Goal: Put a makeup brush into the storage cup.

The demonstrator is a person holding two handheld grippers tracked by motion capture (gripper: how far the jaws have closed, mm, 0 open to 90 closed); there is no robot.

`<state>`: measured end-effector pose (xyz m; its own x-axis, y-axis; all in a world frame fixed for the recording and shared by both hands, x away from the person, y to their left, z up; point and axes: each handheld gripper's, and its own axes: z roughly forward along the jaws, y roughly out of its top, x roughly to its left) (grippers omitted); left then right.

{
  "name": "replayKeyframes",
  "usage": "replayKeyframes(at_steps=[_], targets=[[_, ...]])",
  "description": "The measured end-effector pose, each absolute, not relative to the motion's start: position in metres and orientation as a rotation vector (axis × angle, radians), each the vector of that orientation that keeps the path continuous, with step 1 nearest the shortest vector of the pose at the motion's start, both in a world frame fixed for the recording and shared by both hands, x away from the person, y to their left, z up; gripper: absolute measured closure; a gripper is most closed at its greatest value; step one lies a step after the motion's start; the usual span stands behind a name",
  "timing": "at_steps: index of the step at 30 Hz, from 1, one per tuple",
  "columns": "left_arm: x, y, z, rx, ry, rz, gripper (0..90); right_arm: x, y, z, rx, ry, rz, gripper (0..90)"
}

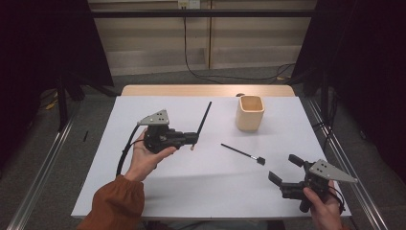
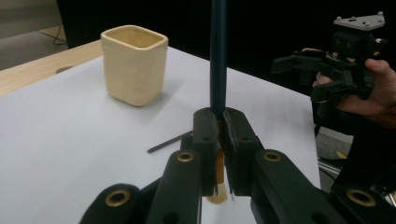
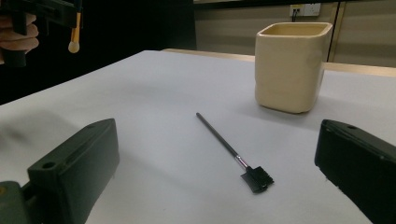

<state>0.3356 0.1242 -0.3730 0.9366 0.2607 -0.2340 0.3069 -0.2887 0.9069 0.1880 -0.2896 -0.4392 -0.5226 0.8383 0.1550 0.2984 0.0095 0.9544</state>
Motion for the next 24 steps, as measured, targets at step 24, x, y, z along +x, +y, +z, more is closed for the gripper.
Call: replayKeyframes(at_steps=[24], targets=[[0.329,0.097,-0.369,2.024,0.353,-0.175,84.6,0.188,-0.290,-0.439,1.160,1.828,1.538,0.0]])
